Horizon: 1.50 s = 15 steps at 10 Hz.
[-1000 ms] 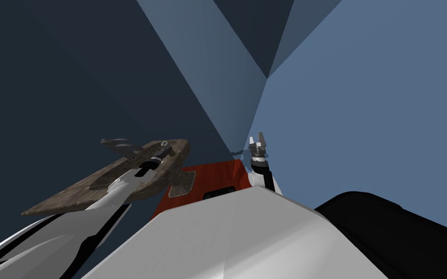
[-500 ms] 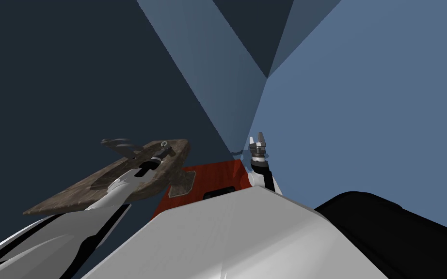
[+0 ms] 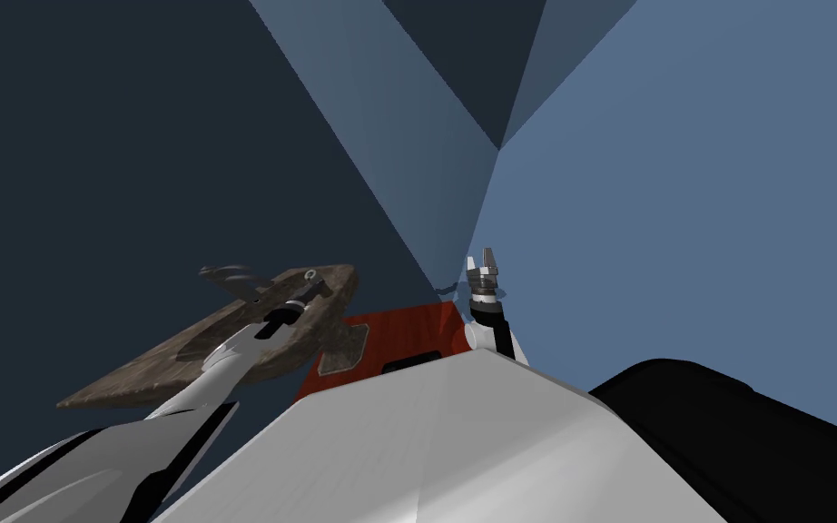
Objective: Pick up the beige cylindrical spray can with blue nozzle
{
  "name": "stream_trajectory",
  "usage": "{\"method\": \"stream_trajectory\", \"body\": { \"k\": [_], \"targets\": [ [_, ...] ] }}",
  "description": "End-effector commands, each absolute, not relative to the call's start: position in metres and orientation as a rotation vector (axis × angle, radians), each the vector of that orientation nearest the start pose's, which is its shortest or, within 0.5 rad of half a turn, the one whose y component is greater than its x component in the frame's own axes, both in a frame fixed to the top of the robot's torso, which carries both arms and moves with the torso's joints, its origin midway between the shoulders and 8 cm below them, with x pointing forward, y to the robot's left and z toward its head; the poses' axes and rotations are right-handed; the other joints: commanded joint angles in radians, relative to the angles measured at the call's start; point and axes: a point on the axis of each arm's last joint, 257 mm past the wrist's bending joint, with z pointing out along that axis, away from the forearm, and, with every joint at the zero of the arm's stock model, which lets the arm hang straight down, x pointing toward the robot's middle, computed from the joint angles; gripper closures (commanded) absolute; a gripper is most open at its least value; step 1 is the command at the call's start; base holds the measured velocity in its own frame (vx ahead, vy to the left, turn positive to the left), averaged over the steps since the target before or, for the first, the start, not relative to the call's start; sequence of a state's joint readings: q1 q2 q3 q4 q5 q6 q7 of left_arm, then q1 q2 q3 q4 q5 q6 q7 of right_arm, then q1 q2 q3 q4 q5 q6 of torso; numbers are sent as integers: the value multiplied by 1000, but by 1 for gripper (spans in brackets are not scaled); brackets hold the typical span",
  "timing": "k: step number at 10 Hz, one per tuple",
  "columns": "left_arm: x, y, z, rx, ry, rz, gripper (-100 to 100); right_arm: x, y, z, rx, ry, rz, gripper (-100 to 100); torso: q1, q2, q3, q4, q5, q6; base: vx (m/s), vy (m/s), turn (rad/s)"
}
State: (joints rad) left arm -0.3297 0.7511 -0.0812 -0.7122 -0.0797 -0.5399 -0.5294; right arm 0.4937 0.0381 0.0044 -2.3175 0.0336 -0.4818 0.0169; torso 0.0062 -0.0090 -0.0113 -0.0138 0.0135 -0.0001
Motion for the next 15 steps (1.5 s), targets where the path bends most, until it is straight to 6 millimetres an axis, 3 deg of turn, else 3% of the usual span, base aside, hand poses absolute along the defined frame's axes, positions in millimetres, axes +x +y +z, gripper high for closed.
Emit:
{"method": "stream_trajectory", "body": {
  "k": [1, 6, 7, 9, 15],
  "targets": [
    [560, 509, -234, -200, 1589, -175, 100, 340, -276, 40, 638, 585, 1275, 0, 0, 0, 0, 0, 0, 0, 71, 48, 31],
    [533, 477, -246, -168, 1592, -225, 100, 340, -276, 40, 638, 585, 1275, 0, 3, -9, -12, -14, 14, 5, 69, 36, 3],
    [522, 476, -257, -198, 1605, -219, 100, 340, -276, 40, 638, 585, 1275, 0, 1, -9, -13, -17, 16, 6, 84, 37, 13],
    [511, 461, -252, -166, 1593, -244, 100, 340, -276, 40, 638, 585, 1275, 0, 2, -14, -18, -22, 20, 8, 64, 31, 8],
    [469, 450, -261, -194, 1603, -233, 100, 340, -276, 40, 638, 585, 1275, 0, 3, -18, -24, -31, 29, 9, 63, 30, 3]
  ]
}}
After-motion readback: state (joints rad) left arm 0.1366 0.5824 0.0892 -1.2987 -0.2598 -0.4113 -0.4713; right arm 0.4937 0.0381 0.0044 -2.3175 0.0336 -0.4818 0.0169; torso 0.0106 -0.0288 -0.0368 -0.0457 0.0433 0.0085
